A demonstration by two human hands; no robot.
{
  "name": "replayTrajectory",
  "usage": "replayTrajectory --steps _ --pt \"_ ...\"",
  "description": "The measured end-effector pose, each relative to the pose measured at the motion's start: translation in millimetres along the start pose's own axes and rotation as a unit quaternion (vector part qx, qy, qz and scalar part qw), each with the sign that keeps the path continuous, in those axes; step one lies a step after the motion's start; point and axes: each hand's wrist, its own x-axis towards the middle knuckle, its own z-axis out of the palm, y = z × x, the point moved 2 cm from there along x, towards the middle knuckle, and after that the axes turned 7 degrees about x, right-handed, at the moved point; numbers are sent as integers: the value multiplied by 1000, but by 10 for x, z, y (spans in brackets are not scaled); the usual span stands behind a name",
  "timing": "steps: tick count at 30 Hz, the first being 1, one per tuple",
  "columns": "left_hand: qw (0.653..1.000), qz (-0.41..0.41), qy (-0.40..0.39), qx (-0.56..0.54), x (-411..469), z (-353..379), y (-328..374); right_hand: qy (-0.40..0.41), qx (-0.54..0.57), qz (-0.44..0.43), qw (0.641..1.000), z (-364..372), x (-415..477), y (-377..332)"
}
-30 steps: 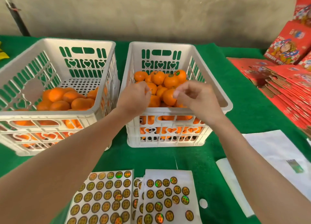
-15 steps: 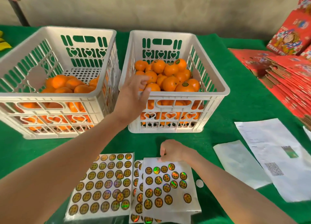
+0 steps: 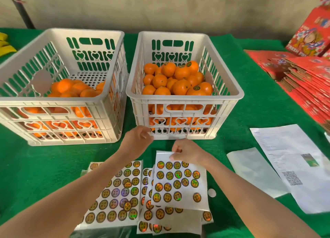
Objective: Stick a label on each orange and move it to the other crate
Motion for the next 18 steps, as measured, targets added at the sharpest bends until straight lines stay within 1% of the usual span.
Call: replayTrajectory --steps 1,2,3,4,7,9,10,11,12,13,14,15,16,18 --pt "996 -54 -62 -23 3 71 -3 13 31 -4 999 -56 -18 8" --pt "985 -103 -120 -64 -8 144 -11 27 57 -9 998 -103 -43 18" --pt "970 -140 -162 -113 -40 209 -14 40 85 -9 996 -139 -70 30" --pt "956 -165 -183 -158 -79 260 -14 53 113 -7 992 -169 -99 48" --pt "923 -192 -181 -279 -169 362 -13 78 161 11 984 -212 -176 112" --pt "910 -204 -179 -315 -177 401 31 75 158 14 984 -209 -225 135" --pt "905 -217 -178 -321 -172 414 53 86 134 -1 987 -205 -254 125" --pt "899 -234 -176 -326 -157 430 82 121 85 -43 988 -205 -284 95" --pt "892 -250 -174 -333 -143 442 99 167 30 -106 980 -202 -313 43" --pt "886 -261 -176 -340 -132 449 119 201 -11 -172 964 -188 -334 -16" --pt "881 -265 -182 -346 -123 453 133 210 -31 -222 952 -163 -347 -67" --pt "878 -266 -189 -351 -120 453 140 198 -42 -253 946 -133 -351 -109" --pt "874 -267 -196 -355 -115 449 138 182 -55 -274 943 -102 -346 -134" --pt "864 -271 -210 -369 -108 445 117 164 -87 -289 939 -47 -330 -170"
